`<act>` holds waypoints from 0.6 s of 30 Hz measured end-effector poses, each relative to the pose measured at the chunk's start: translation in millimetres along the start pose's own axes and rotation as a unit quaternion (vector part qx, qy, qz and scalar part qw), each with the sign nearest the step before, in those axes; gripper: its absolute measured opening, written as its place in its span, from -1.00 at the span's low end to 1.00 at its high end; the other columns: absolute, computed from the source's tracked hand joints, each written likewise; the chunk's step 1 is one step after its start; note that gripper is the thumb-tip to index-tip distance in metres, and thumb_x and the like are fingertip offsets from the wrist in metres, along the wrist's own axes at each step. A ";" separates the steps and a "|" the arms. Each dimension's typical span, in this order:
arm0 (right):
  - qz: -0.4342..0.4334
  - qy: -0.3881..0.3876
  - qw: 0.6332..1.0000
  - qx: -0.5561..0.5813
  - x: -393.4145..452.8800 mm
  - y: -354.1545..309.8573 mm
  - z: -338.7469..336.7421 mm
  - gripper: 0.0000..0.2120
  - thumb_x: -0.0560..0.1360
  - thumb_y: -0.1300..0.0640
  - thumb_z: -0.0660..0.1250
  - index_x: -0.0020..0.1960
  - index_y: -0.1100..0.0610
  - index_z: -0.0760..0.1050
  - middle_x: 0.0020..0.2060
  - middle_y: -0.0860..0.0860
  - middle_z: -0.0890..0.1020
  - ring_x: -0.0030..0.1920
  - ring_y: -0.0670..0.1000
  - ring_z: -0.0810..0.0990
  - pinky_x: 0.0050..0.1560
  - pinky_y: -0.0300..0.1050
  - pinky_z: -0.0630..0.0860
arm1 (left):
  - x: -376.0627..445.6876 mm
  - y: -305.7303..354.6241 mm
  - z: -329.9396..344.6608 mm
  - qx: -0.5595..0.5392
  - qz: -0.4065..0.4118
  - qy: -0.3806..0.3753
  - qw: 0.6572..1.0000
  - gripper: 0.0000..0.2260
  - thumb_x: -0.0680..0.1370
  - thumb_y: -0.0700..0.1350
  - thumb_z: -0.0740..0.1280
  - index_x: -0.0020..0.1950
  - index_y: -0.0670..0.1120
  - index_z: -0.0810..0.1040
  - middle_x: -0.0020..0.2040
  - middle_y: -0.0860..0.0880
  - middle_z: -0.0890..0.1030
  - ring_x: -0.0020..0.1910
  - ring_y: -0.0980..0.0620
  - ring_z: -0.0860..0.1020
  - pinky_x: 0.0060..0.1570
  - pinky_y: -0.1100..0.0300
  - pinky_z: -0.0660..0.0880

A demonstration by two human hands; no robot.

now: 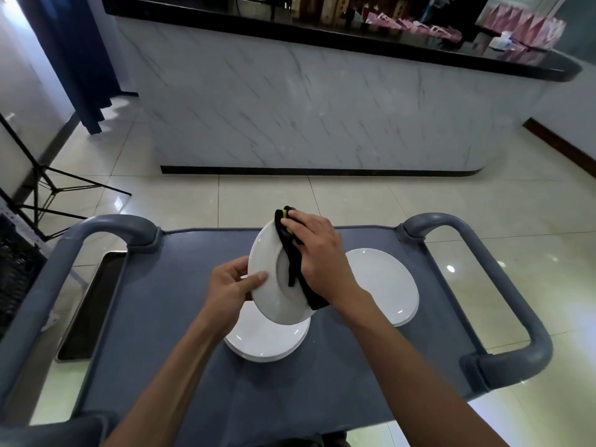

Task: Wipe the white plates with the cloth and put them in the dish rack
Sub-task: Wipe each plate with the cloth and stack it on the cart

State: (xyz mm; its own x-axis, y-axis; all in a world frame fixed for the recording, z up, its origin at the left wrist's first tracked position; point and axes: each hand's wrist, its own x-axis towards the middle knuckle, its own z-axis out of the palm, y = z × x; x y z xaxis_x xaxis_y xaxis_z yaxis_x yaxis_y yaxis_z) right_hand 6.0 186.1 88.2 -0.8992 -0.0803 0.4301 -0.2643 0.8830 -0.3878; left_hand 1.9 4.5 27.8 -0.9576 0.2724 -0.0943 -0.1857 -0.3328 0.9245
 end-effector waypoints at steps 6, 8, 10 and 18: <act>0.092 0.005 0.994 0.053 16.8 17.9 -12.0 -0.61 0.56 0.35 0.26 0.36 0.15 0.53 0.35 0.04 0.52 0.32 0.15 0.45 0.39 0.02 0.34 | -0.6 4.5 -2.5 -0.057 0.017 0.045 0.997 -0.72 0.41 -0.25 0.40 0.11 -0.26 0.64 -0.10 -0.15 0.71 -0.20 -0.06 0.64 -0.30 0.12 0.59; 0.110 -0.003 0.991 0.072 18.3 21.7 -14.5 -0.61 0.56 0.36 0.26 0.37 0.17 0.50 0.35 0.05 0.52 0.34 0.13 0.45 0.41 0.01 0.32 | 1.1 6.1 -4.1 -0.077 0.018 0.056 0.995 -0.70 0.41 -0.25 0.39 0.13 -0.28 0.63 -0.08 -0.16 0.71 -0.18 -0.06 0.64 -0.28 0.11 0.61; 0.127 -0.004 0.987 0.095 18.2 22.5 -15.5 -0.60 0.55 0.35 0.28 0.38 0.18 0.47 0.34 0.04 0.53 0.34 0.11 0.45 0.41 -0.01 0.33 | 2.9 8.0 -4.6 -0.095 0.018 0.065 0.993 -0.69 0.41 -0.26 0.38 0.14 -0.29 0.61 -0.07 -0.15 0.71 -0.18 -0.05 0.65 -0.27 0.12 0.61; 0.168 0.003 0.977 0.128 12.3 23.4 -15.8 -0.60 0.57 0.31 0.30 0.40 0.18 0.44 0.33 0.04 0.52 0.35 0.05 0.44 0.41 -0.09 0.33 | 9.5 8.7 -14.2 -0.168 -0.009 0.101 0.981 -0.76 0.43 -0.23 0.37 0.08 -0.24 0.63 -0.08 -0.13 0.71 -0.14 -0.02 0.65 -0.20 0.17 0.62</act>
State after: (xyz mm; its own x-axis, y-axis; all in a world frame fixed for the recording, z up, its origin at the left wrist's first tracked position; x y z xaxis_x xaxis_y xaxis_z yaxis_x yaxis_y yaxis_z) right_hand -5.7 213.1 97.3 -0.9483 0.1988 0.2476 -0.0328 0.7141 -0.6992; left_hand -12.0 -8.7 29.7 -0.9715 0.1076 -0.2115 -0.2320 -0.6171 0.7519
